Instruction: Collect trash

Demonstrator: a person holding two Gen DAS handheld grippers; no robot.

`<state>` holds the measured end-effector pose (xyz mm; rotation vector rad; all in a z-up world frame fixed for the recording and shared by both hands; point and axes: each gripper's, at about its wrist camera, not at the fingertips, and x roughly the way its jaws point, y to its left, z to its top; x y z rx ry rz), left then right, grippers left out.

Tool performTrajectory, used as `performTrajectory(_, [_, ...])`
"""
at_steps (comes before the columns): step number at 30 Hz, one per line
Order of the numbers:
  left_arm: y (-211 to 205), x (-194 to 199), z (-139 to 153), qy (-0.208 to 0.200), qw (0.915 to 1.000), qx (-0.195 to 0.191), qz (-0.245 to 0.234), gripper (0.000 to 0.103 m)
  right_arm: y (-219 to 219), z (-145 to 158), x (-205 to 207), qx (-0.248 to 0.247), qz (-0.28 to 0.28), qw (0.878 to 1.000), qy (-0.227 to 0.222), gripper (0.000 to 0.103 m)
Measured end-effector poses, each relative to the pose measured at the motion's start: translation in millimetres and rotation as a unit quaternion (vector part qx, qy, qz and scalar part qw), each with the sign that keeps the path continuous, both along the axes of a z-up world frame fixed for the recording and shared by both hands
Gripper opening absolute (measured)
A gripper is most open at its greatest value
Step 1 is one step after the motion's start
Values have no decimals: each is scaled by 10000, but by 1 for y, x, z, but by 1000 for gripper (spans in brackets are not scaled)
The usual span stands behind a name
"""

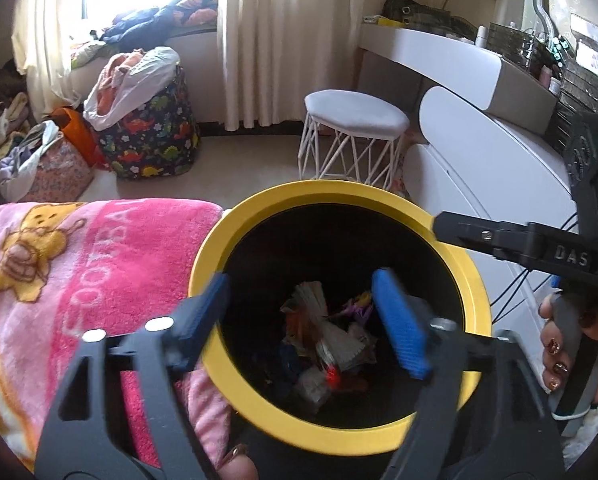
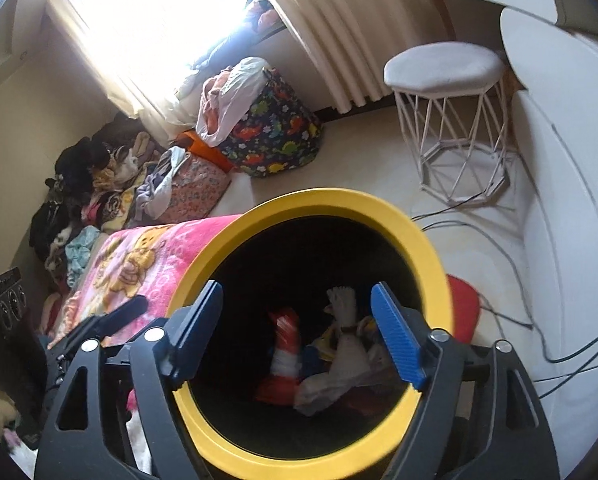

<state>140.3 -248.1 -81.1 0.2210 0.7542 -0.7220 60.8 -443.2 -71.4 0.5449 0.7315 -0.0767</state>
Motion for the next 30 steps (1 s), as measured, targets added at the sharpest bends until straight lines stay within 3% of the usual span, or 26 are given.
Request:
performTrajectory(4, [12, -1, 3, -3, 9998, -67, 184, 92, 4, 6, -8, -270, -31, 9996, -86, 86])
performTrajectory(11, [36, -7, 15, -210, 9977, -93, 635, 92, 20, 19, -18, -526, 41, 9980, -356, 95])
performTrajectory(24, [101, -20, 33, -420, 9854, -345, 1613, 92, 68, 40, -34, -1186, 186, 9880, -969, 96])
performTrajectory(30, [124, -33, 45, -733, 9797, -444, 1813, 92, 95, 53, -53, -1600, 216, 9728, -1661, 97])
